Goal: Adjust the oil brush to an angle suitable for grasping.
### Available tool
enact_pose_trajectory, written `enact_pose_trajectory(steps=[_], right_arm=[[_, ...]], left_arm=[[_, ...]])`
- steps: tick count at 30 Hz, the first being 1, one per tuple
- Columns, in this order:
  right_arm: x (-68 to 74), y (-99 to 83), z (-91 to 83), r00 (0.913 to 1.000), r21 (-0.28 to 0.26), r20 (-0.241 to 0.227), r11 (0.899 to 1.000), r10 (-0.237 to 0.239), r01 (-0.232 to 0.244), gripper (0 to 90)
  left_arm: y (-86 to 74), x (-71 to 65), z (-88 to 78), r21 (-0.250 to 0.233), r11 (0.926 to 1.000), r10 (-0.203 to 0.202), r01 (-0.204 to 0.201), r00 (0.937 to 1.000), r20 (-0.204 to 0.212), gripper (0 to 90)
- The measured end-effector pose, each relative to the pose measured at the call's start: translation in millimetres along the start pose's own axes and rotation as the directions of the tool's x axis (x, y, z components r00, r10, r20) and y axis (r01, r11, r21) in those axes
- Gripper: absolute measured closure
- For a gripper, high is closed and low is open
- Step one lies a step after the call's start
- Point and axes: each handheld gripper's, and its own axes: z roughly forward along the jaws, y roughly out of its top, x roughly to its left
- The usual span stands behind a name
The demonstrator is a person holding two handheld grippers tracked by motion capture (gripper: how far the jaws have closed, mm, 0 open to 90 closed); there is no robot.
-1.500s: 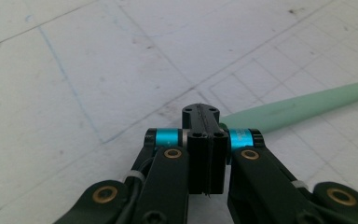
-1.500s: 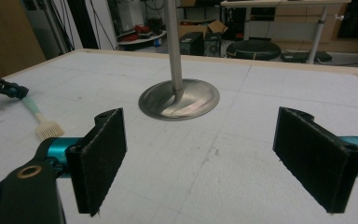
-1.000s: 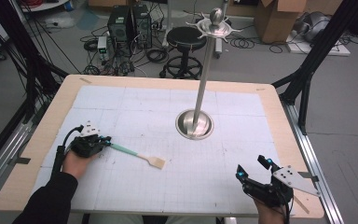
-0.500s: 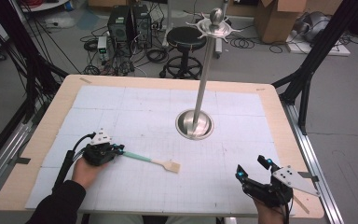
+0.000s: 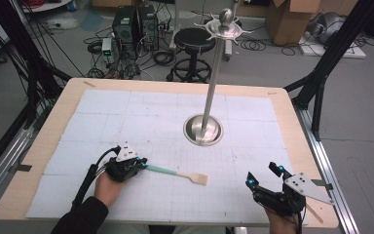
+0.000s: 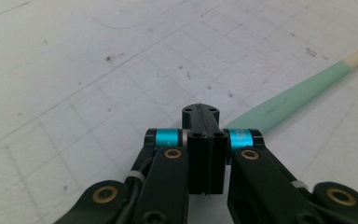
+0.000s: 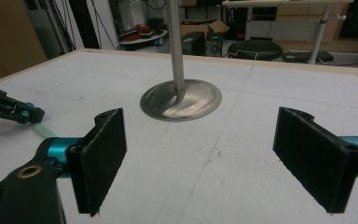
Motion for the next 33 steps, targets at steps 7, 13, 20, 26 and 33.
enact_pose_trajectory(steps=[7, 13, 20, 26, 33], right_arm=[[0.1, -0.2, 0.1, 1.0, 0.002, 0.0, 1.0, 0.004, -0.004, 15.9], [0.0, -0.3, 0.1, 1.0, 0.004, 0.0, 1.0, 0.002, -0.002, 15.9], [-0.4, -0.4, -1.0, 1.0, 0.002, -0.003, 1.0, 0.006, -0.006, 15.9], [-1.4, -0.7, -2.2, 0.9999, 0.001, -0.008, 1.0, 0.014, -0.014, 15.9], [0.2, -0.2, 2.1, 0.9998, 0.013, -0.018, 1.0, -0.002, 0.002, 16.0]], left_arm=[[8.4, -19.3, 10.3, 0.001, 0.9998, 0.018, -0.018, 0.9996, 0.021, 89.6], [17.6, -38.4, 21.5, 0.005, 0.9988, 0.049, -0.049, 0.9974, 0.053, 89.6], [20.5, -39.1, 22.0, -0.041, 0.9991, -0.001, 0.006, 0.994, 0.109, 89.5], [9.5, -5.9, -23.7, -0.227, 0.9654, -0.101, 0.128, 0.9865, 0.129, 83.8], [-7.0, 16.4, -73.1, -0.341, 0.9321, -0.085, 0.123, 0.9886, 0.125, 59.5]])
